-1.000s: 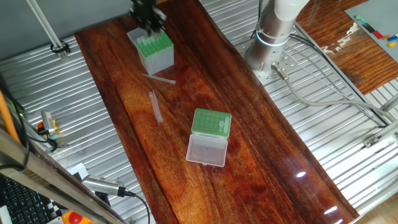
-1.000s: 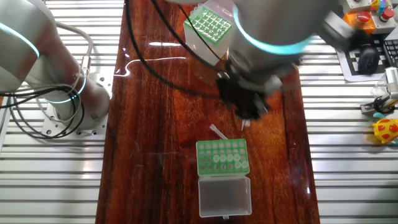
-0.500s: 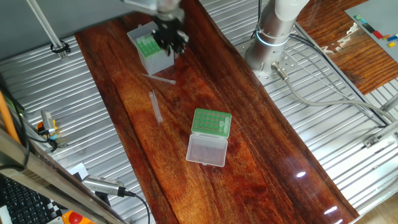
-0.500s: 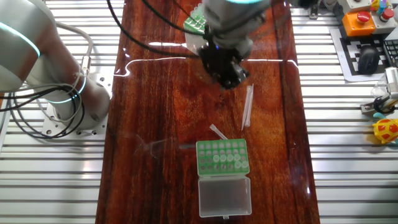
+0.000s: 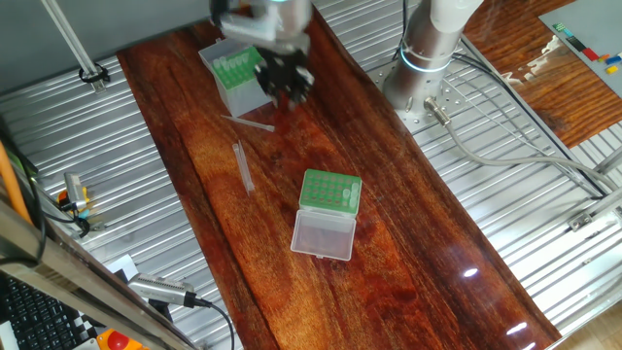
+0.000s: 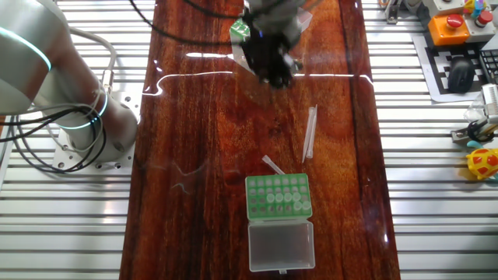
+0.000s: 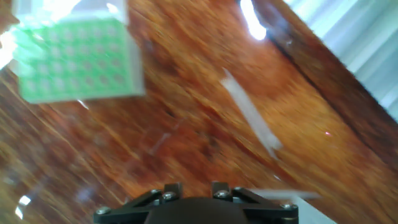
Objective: Transfer all large pipette tips from one holder to another
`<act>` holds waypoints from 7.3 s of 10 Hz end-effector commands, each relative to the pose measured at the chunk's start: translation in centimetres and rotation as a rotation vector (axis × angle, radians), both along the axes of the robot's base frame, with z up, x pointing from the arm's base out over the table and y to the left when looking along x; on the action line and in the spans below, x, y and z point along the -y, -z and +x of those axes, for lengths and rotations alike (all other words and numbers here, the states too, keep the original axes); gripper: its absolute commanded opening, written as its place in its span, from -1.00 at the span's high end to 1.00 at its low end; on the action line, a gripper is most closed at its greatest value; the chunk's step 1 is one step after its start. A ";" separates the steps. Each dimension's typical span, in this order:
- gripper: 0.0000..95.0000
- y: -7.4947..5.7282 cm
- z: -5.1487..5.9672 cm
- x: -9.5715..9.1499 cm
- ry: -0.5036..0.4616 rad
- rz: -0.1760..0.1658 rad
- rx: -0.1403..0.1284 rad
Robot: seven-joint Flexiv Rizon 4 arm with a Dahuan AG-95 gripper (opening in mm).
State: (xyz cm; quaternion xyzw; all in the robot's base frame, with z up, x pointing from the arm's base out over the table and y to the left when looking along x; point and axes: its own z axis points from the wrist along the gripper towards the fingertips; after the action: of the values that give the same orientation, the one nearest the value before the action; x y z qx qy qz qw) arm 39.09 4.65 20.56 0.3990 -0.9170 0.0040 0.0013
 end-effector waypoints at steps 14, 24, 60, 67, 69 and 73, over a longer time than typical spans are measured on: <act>0.60 1.9 -2.1 -15.8 0.090 0.030 -0.071; 0.20 4.0 -4.6 -17.6 0.140 0.069 -0.025; 1.00 -5.1 -5.8 -17.0 0.136 0.080 -0.004; 1.00 -7.9 -5.5 -16.6 0.110 0.081 -0.007; 1.00 -8.9 -5.6 -16.5 0.116 0.085 -0.007; 1.00 -8.9 -5.6 -16.5 0.127 0.072 0.025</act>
State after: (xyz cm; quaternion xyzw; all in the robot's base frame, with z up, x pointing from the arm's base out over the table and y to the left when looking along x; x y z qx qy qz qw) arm 33.35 21.15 29.54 0.3503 -0.9361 -0.0255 -0.0201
